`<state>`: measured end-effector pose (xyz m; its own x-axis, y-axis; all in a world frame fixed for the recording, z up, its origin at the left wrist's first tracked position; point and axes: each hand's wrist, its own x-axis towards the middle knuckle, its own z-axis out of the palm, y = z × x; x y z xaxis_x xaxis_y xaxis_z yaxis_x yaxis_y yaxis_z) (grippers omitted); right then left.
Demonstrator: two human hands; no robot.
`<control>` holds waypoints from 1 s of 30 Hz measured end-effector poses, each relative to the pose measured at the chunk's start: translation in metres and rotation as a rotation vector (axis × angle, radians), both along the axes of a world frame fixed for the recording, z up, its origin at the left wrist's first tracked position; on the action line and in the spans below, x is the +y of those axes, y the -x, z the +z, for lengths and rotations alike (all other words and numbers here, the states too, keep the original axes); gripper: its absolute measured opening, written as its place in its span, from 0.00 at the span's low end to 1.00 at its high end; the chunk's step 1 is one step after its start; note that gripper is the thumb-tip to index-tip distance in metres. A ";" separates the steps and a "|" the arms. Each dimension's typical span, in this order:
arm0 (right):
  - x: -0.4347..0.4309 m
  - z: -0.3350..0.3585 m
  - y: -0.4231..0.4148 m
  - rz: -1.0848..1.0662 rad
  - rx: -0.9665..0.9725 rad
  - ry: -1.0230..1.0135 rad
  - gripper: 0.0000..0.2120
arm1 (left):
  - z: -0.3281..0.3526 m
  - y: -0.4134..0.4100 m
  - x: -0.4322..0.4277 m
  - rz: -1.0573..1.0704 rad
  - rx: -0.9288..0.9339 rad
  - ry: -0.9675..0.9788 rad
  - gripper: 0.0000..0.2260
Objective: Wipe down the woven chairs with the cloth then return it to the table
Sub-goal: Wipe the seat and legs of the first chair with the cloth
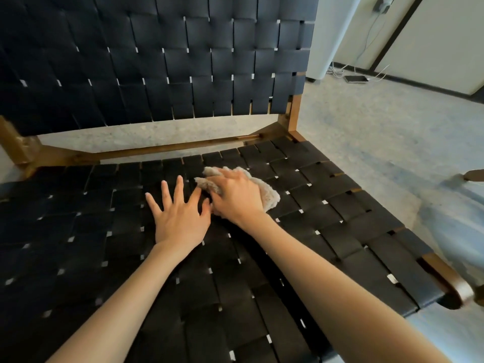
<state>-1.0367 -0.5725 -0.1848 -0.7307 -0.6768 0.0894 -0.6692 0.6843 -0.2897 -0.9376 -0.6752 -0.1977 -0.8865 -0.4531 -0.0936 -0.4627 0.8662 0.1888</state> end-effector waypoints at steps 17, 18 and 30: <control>0.028 0.009 0.132 -0.371 0.171 -0.196 0.17 | -0.002 -0.002 0.002 0.032 0.047 -0.004 0.24; 0.019 0.007 0.128 -0.332 0.134 -0.157 0.17 | -0.001 -0.002 0.002 0.035 0.049 -0.005 0.24; -0.152 -0.014 -0.011 0.186 -0.200 0.236 0.19 | 0.041 -0.087 -0.107 0.072 -0.135 0.079 0.23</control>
